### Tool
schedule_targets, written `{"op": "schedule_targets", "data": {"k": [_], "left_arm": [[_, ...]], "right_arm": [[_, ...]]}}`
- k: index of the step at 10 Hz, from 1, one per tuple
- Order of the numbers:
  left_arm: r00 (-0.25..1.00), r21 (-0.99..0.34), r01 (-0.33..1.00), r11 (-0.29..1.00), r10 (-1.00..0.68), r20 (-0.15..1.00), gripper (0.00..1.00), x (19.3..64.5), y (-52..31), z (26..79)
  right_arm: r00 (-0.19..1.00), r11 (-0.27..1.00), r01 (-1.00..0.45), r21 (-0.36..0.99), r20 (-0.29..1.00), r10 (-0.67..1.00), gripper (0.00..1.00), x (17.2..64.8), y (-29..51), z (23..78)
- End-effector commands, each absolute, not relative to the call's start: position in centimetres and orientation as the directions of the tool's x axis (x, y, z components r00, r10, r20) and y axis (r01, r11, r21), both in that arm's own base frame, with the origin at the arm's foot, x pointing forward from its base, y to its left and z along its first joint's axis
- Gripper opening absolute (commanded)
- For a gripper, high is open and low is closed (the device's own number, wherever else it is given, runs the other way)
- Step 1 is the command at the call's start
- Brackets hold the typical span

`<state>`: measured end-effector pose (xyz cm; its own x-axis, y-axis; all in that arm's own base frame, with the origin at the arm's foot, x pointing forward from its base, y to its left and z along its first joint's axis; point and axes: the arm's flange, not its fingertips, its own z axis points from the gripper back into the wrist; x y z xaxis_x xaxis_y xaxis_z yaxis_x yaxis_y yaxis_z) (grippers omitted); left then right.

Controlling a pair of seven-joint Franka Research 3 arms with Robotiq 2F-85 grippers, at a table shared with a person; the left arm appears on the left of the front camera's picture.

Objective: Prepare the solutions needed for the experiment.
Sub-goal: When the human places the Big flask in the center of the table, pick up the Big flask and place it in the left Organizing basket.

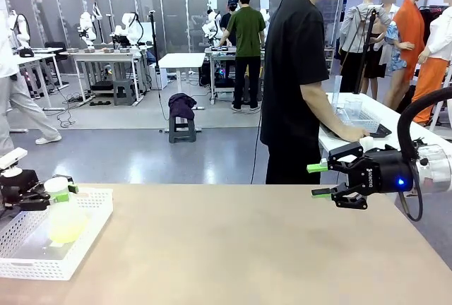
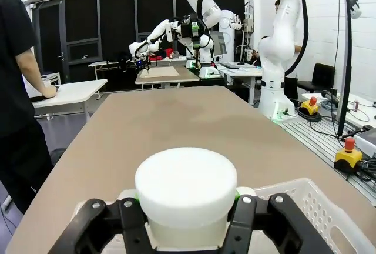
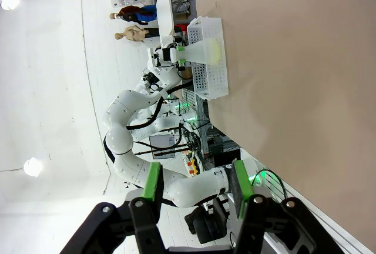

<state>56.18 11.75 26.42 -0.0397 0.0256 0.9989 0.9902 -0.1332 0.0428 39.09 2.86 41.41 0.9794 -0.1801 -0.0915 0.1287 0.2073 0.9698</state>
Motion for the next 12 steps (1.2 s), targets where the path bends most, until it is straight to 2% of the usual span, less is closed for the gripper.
{"op": "schedule_targets", "data": {"k": [1,2,3,4,9,10,12], "left_arm": [[-0.021,0.021,0.99,-0.139,0.002,1.0,0.62,55.9,11.7,26.4],[-0.012,0.012,0.991,-0.132,-0.003,1.0,0.79,56.0,12.0,26.4],[-0.011,0.01,0.993,-0.118,-0.011,1.0,0.81,56.0,12.5,26.6],[-0.01,0.008,0.995,-0.099,-0.023,1.0,0.99,56.1,13.2,26.7],[0.006,-0.009,0.999,-0.037,-0.067,0.998,1.0,56.2,14.3,27.5],[-0.009,0.007,0.997,-0.076,-0.032,0.999,1.0,56.2,14.5,26.8],[-0.009,0.007,0.997,-0.076,-0.032,0.999,1.0,56.2,14.5,26.8]], "right_arm": [[0.98,0.2,0.126,0.972,-0.09,-0.18,0.59,39.1,2.8,41.5],[0.98,0.2,0.126,0.972,-0.09,-0.18,0.59,39.1,2.8,41.5],[0.98,0.2,0.126,0.972,-0.09,-0.18,0.59,39.1,2.8,41.5],[0.98,0.2,0.126,0.972,-0.09,-0.18,0.59,39.1,2.8,41.5],[0.98,0.2,0.126,0.972,-0.09,-0.18,0.59,39.1,2.8,41.5],[0.98,0.2,0.126,0.972,-0.09,-0.18,0.59,39.1,2.8,41.5],[0.98,0.2,0.126,0.972,-0.09,-0.18,0.59,39.1,2.8,41.5]]}}
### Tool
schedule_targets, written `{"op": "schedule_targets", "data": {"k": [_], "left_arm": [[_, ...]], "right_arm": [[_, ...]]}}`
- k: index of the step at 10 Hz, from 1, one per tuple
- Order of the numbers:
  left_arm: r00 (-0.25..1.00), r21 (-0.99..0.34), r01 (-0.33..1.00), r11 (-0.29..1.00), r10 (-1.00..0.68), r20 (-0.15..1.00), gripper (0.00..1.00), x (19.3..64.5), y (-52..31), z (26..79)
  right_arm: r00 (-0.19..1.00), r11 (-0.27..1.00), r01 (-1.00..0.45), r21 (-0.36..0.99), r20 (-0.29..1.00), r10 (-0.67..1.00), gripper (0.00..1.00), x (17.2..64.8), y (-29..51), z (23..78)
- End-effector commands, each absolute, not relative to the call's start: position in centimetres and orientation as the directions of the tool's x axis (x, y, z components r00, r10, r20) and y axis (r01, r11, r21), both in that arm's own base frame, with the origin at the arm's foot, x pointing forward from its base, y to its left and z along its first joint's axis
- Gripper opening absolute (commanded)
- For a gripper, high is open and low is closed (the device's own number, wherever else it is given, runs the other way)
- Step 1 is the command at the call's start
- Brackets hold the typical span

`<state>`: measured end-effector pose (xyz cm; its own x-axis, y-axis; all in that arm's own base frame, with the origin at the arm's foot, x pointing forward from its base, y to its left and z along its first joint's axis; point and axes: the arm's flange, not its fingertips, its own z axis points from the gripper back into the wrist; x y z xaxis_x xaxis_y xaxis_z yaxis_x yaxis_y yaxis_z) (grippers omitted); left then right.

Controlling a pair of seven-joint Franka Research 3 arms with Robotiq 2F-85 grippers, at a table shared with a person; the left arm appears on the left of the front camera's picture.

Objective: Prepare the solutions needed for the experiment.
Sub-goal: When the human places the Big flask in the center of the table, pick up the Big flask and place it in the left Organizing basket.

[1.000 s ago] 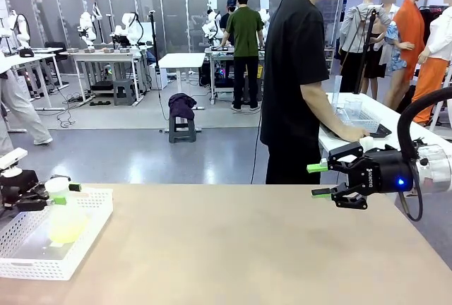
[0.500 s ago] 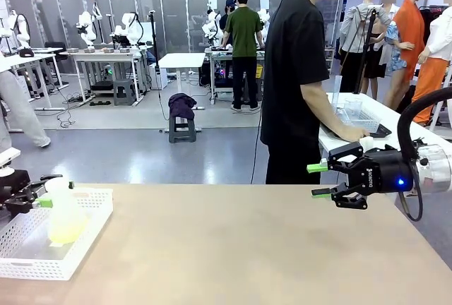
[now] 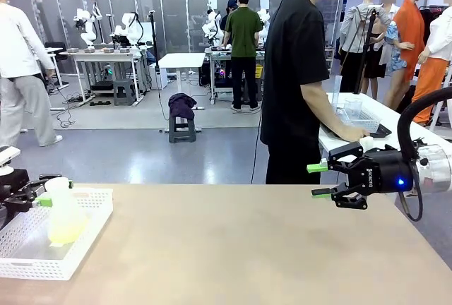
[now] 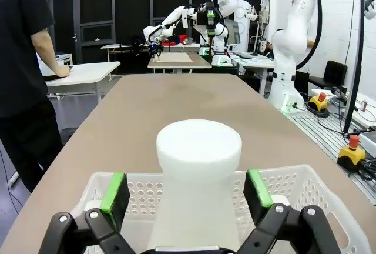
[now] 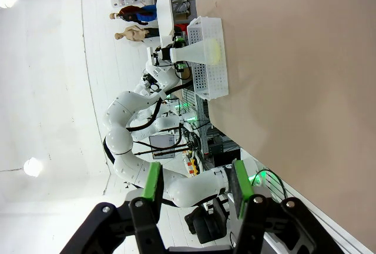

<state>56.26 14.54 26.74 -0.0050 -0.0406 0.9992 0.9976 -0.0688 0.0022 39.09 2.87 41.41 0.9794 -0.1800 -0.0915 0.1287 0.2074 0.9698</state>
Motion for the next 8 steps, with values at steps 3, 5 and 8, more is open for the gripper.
{"op": "schedule_targets", "data": {"k": [3,5,8], "left_arm": [[-0.009,0.007,0.997,-0.076,-0.032,0.999,1.0,56.16,14.49,26.8],[-0.009,0.007,0.997,-0.076,-0.032,0.999,1.0,56.16,14.49,26.8],[-0.009,0.007,0.997,-0.076,-0.032,0.999,1.0,56.16,14.49,26.8]], "right_arm": [[0.98,0.2,0.126,0.972,-0.09,-0.18,0.59,39.13,2.84,41.51],[0.98,0.2,0.126,0.972,-0.09,-0.18,0.59,39.13,2.84,41.51],[0.98,0.2,0.126,0.972,-0.09,-0.18,0.59,39.13,2.84,41.51]]}}
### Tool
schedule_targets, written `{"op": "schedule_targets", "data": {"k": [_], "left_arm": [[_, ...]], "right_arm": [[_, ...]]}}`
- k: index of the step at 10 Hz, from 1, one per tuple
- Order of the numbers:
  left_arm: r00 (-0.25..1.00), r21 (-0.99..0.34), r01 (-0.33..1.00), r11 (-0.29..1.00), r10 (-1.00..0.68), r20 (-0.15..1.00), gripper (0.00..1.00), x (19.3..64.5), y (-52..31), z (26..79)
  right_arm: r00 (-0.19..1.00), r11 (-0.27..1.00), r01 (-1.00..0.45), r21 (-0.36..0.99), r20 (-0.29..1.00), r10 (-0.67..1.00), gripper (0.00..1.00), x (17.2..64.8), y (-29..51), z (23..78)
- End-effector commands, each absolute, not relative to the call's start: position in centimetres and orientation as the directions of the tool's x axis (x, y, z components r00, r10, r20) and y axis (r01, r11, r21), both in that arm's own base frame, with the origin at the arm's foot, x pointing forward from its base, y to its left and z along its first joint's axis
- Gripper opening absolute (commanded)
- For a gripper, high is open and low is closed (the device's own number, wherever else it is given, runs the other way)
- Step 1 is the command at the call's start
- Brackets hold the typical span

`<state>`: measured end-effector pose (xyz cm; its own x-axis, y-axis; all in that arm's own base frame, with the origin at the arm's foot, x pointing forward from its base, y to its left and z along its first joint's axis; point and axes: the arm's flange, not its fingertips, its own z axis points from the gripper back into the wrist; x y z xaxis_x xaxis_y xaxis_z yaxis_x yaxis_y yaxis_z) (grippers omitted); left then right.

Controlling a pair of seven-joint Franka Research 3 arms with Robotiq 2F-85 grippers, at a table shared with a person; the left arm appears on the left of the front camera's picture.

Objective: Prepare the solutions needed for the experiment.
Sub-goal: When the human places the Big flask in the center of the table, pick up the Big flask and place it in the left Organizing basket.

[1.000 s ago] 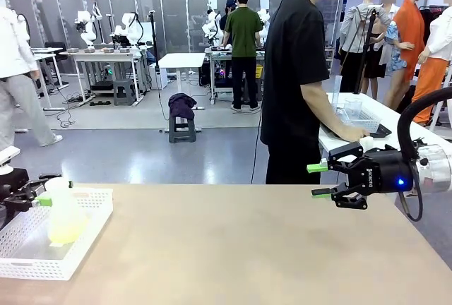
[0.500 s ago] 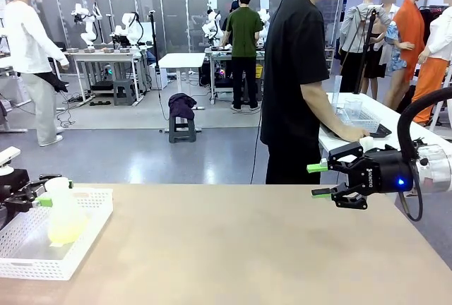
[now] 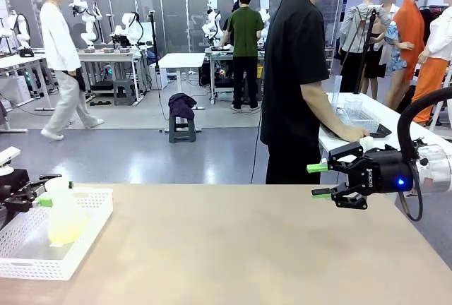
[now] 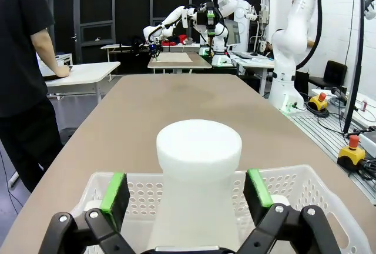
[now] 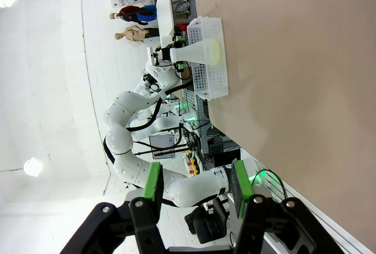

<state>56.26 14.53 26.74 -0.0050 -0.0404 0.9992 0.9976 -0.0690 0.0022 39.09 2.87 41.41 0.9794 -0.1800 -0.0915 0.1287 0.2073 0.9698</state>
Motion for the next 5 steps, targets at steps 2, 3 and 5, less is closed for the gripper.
{"op": "schedule_targets", "data": {"k": [2,3,5], "left_arm": [[-0.009,0.007,0.997,-0.076,-0.032,0.999,1.0,56.2,14.5,26.8],[-0.009,0.007,0.997,-0.076,-0.032,0.999,1.0,56.2,14.5,26.8],[0.0,-0.004,0.999,-0.048,-0.074,0.997,1.0,55.6,16.5,27.1]], "right_arm": [[0.98,0.2,0.126,0.972,-0.09,-0.18,0.59,39.1,2.8,41.5],[0.98,0.2,0.126,0.972,-0.09,-0.18,0.59,39.1,2.8,41.5],[0.98,0.2,0.126,0.972,-0.09,-0.18,0.59,39.1,2.8,41.5]]}}
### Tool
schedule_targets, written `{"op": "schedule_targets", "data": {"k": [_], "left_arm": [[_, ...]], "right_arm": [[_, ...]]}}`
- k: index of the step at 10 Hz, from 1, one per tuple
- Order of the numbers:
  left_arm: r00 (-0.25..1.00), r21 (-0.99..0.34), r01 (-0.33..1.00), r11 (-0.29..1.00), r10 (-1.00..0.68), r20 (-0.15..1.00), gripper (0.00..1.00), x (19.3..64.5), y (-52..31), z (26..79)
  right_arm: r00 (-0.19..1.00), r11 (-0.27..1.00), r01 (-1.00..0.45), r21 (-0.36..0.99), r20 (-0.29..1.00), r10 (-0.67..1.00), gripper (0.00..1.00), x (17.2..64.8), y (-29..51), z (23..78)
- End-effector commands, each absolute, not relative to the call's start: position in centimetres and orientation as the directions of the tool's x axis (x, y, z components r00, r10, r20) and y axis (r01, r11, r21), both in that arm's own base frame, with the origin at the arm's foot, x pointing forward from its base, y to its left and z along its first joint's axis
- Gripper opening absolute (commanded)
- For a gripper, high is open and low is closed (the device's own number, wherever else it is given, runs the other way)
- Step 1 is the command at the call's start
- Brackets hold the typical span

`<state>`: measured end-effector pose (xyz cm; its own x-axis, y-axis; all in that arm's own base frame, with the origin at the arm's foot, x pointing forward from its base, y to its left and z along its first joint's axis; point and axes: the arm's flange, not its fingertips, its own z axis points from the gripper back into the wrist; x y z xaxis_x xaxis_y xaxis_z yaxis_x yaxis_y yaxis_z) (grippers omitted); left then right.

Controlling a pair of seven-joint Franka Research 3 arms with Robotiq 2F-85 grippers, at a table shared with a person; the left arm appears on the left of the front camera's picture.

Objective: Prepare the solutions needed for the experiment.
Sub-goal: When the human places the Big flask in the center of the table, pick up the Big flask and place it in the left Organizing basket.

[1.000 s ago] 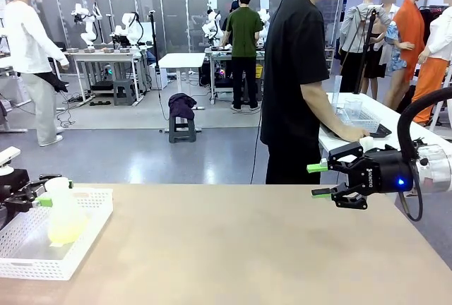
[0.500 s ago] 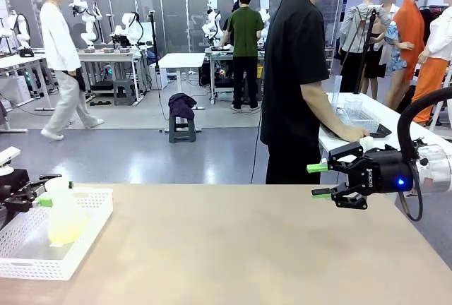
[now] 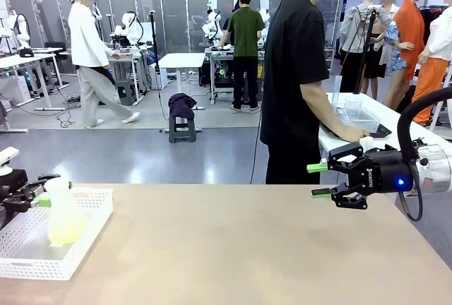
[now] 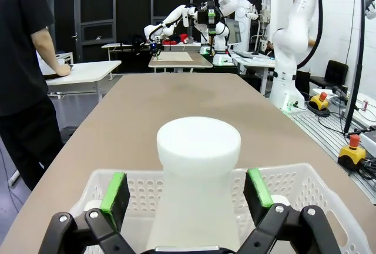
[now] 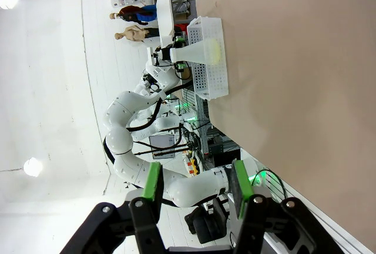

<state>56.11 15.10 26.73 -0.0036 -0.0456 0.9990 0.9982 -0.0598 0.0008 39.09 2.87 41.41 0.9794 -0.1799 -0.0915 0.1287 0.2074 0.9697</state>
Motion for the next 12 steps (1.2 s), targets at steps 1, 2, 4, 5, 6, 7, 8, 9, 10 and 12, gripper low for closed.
{"op": "schedule_targets", "data": {"k": [1,2,4,5,6,7,8,9,10,12], "left_arm": [[0.023,-0.026,0.999,-0.031,-0.109,0.994,1.0,54.9,18.4,27.3],[0.026,-0.027,1.0,-0.007,-0.111,0.993,1.0,54.3,19.6,27.5],[0.067,-0.068,0.998,-0.009,-0.074,0.995,1.0,53.1,20.9,28.2],[0.122,-0.122,0.992,-0.007,-0.057,0.991,1.0,52.5,21.0,29.1],[0.207,-0.207,0.978,-0.001,-0.041,0.977,1.0,51.7,21.1,30.5],[0.254,-0.253,0.967,0.028,-0.041,0.966,1.0,51.1,21.4,31.8],[0.293,-0.291,0.956,0.047,-0.042,0.955,1.0,50.5,21.6,33.1],[0.321,-0.317,0.946,0.063,-0.061,0.945,1.0,50.0,21.6,34.0],[0.345,-0.342,0.938,0.052,-0.073,0.936,1.0,49.7,21.5,34.7],[0.437,-0.432,0.898,0.079,-0.076,0.896,1.0,49.0,21.1,35.8]], "right_arm": [[0.98,0.2,0.126,0.972,-0.09,-0.18,0.59,39.1,2.8,41.5],[0.98,0.2,0.126,0.972,-0.09,-0.18,0.59,39.1,2.8,41.5],[0.98,0.2,0.126,0.972,-0.09,-0.18,0.59,39.1,2.8,41.5],[0.98,0.2,0.126,0.972,-0.09,-0.18,0.59,39.1,2.8,41.5],[0.98,0.2,0.126,0.972,-0.09,-0.18,0.59,39.1,2.8,41.5],[0.98,0.2,0.126,0.972,-0.09,-0.18,0.59,39.1,2.8,41.5],[0.98,0.2,0.126,0.972,-0.09,-0.18,0.59,39.1,2.8,41.5],[0.98,0.2,0.126,0.972,-0.09,-0.18,0.59,39.1,2.8,41.5],[0.98,0.2,0.126,0.972,-0.09,-0.18,0.59,39.1,2.8,41.5],[0.98,0.2,0.126,0.972,-0.09,-0.18,0.59,39.1,2.8,41.5]]}}
